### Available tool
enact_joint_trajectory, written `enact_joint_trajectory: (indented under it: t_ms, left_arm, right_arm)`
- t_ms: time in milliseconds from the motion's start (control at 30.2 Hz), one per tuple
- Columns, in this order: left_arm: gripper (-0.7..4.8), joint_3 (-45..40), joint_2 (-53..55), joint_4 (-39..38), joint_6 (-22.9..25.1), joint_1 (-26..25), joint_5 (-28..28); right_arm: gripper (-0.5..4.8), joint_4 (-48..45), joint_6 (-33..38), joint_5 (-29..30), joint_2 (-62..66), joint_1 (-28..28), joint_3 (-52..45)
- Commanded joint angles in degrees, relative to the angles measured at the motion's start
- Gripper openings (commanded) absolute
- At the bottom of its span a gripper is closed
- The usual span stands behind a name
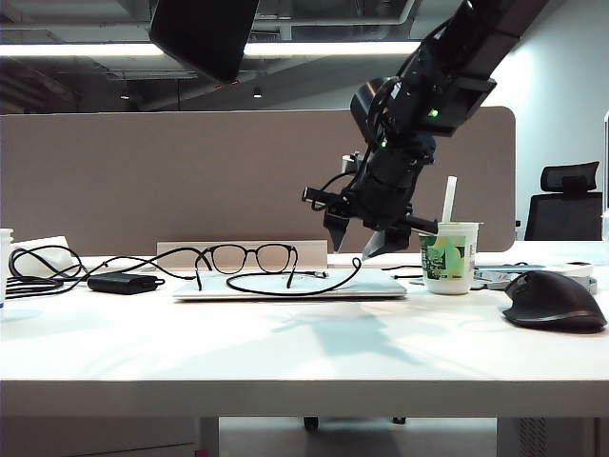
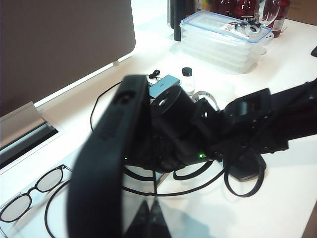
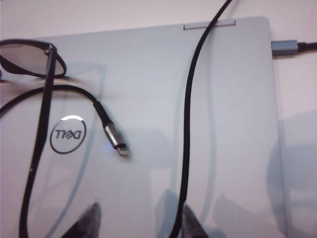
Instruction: Pick up the black phone, pick up the charger plug, insert the charger plug into the phone's charging port, and finally place the connected phone back on the desk.
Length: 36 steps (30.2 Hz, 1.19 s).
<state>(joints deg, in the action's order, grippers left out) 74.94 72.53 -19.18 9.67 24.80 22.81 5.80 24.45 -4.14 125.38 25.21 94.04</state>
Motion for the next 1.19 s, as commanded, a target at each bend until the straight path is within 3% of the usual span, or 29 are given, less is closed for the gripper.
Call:
enact_joint_trajectory:
  t_ms: [33,298,397,629,860,1026,1191]
  left_arm:
    - [-0.06,0.35,-0.37,2.08,0.46,-0.02,0.42]
    - [-0.07,0.35,-0.37,2.08,0.92,-0.02,0.37]
    - [-0.06,0.35,-0.35,2.08,1.03,-0.02,0.35]
    - [-0.06,0.35,-0.35,2.08,1.05,-0.02,0.35]
    - [-0.06,0.35,-0.35,2.08,1.05,-0.02,0.35]
    - [-0.06,0.35,-0.35,2.1,1.05,-0.02,0.35]
    - [-0.06,0.35,-0.35,2.12,1.03,-0.02,0.35]
  right_arm:
    - [2.07,-2.12,1.88,-0.28,0.66,-0.26,0.28]
    - [1.99,-3.13,4.57,0.22,2.8,-1.7,0.28]
    - [-0.08,-3.5,4.37,0.92,2.99,-1.84,0.28]
    - [-0.07,-4.83,1.11,2.29,2.8,-1.84,0.33]
    - [-0.07,-4.48,-9.11,13.18,-1.49,-1.84,0.33]
    - [-0.06,1.03,-16.76,17.38,-6.08,-1.84,0.33]
    - [-0.06,8.17,-24.79,29.99,-9.29,-1.84,0.33]
